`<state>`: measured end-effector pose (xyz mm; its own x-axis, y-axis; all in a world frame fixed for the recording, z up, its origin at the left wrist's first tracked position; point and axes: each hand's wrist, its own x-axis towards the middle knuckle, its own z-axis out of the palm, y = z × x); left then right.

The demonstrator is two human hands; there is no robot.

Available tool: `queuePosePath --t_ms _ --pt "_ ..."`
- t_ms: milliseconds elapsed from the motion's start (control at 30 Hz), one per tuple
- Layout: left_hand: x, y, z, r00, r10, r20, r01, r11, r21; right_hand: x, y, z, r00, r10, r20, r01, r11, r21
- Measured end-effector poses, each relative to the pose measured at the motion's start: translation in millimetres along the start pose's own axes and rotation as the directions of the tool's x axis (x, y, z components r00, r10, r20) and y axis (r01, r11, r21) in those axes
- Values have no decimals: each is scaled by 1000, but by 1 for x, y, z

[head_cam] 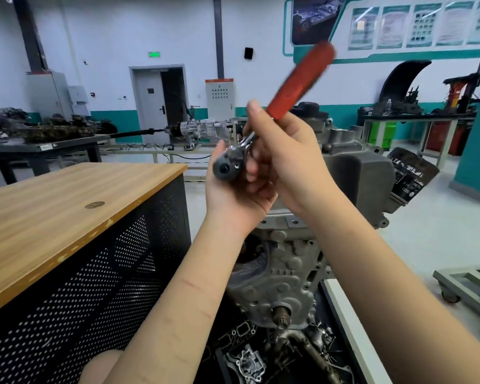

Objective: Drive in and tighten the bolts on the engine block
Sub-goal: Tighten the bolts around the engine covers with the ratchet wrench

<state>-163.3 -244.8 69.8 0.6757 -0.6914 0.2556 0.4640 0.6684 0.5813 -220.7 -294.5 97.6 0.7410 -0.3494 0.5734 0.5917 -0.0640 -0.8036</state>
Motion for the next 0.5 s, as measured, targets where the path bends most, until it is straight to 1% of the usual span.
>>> queuePosePath --t_ms 67,100,133,167,233,300,367,433,500 --pt "1 7 2 1000 6 26 -7 1000 15 -4 1 3 999 39 -33 -35 991 126" --pt "1 9 2 999 0 33 -1 1000 31 -5 0 4 998 47 -44 -40 989 144" --pt "1 10 3 999 -9 37 7 999 45 -5 0 5 997 45 -60 -37 991 127" --pt "0 10 3 999 -18 32 16 998 54 -4 -1 6 996 30 -79 -24 996 81" --pt "-1 9 4 999 -32 -9 33 997 63 0 -3 6 995 -32 -96 25 997 -68" --pt "-4 6 3 997 -57 -59 60 997 55 6 -7 6 991 -105 -77 84 969 -234" --pt "-6 3 3 992 -94 -83 98 994 41 11 -13 6 989 -147 2 138 925 -355" --pt "-7 -3 4 988 -107 -109 116 990 82 13 -18 6 982 -150 113 185 874 -450" --pt "-7 -7 6 983 -93 -159 116 984 137 13 -22 6 971 -135 199 226 794 -564"
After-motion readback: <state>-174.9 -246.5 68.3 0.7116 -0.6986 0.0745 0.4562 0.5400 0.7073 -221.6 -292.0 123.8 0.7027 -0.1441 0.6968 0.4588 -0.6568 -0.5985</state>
